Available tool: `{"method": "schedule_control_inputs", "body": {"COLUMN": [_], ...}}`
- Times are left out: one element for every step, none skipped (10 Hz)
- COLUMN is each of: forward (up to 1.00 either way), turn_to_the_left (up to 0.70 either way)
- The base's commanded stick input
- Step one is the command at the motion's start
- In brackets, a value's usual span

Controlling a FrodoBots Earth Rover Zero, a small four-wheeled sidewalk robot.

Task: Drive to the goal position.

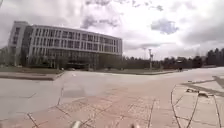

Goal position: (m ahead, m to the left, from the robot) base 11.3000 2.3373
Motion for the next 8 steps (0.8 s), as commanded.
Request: {"method": "schedule_control_inputs", "body": {"forward": [1.0, 1.0, 1.0, 1.0, 1.0, 1.0, 1.0, 1.0], "turn_to_the_left": [0.0, 0.1, 0.35, 0.4, 0.4, 0.4, 0.4, 0.19]}}
